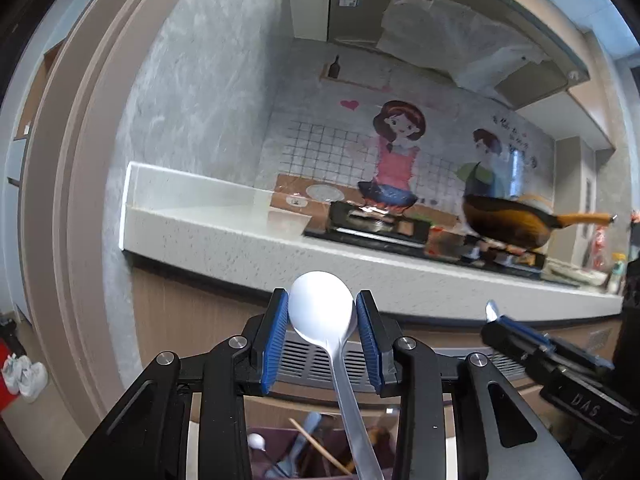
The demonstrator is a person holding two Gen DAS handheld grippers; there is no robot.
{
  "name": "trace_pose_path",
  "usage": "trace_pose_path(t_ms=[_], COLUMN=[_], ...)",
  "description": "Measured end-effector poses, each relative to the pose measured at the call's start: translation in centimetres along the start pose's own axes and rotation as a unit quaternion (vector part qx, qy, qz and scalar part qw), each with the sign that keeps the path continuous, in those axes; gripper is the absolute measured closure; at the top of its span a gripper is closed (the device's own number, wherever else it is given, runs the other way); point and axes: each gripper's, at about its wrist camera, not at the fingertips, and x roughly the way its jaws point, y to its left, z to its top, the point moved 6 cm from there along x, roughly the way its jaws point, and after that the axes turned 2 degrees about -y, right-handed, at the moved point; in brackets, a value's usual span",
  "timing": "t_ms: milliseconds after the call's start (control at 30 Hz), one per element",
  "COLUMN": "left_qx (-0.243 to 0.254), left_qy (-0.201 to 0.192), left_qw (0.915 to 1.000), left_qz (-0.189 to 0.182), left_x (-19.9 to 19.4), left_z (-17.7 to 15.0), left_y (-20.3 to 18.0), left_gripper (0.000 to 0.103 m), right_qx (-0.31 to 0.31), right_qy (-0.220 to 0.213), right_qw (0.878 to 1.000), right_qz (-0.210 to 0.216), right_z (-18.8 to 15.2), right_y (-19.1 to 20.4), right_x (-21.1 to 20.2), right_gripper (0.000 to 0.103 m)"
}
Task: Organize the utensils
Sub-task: 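Carry both spoons over the purple caddy and lower them in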
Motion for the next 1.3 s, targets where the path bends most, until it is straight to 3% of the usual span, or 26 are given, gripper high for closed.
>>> trace_pose_path(t_ms=[300,633,1033,1100,1200,1300], left_qx=[0.028,0.050,0.062,0.051,0.044,0.026], left_qy=[0.015,0.031,0.089,0.113,0.128,0.121], left_qw=[0.9993,0.9980,0.9939,0.9923,0.9908,0.9922], left_qz=[0.020,0.021,0.020,0.005,-0.011,-0.018], left_x=[5.4,9.9,11.0,10.9,10.3,8.4], left_z=[-5.2,-10.7,-14.2,-14.6,-14.6,-13.5], left_y=[1.3,1.7,1.6,1.6,1.5,1.6], left_gripper=[0.067,0.067,0.067,0.065,0.048,0.045], right_qx=[-0.008,0.018,0.018,0.028,0.058,0.060], right_qy=[0.002,0.044,0.095,0.119,0.178,0.184], right_qw=[1.000,0.999,0.995,0.992,0.981,0.981], right_qz=[0.021,0.018,0.011,0.024,0.051,0.033], right_z=[-2.6,-7.1,-12.5,-13.2,-14.7,-15.2], right_y=[-0.6,-2.4,-3.5,-3.5,-3.9,-4.5], right_x=[5.1,9.9,11.6,11.8,11.9,10.6], right_gripper=[0.077,0.077,0.076,0.076,0.076,0.076])
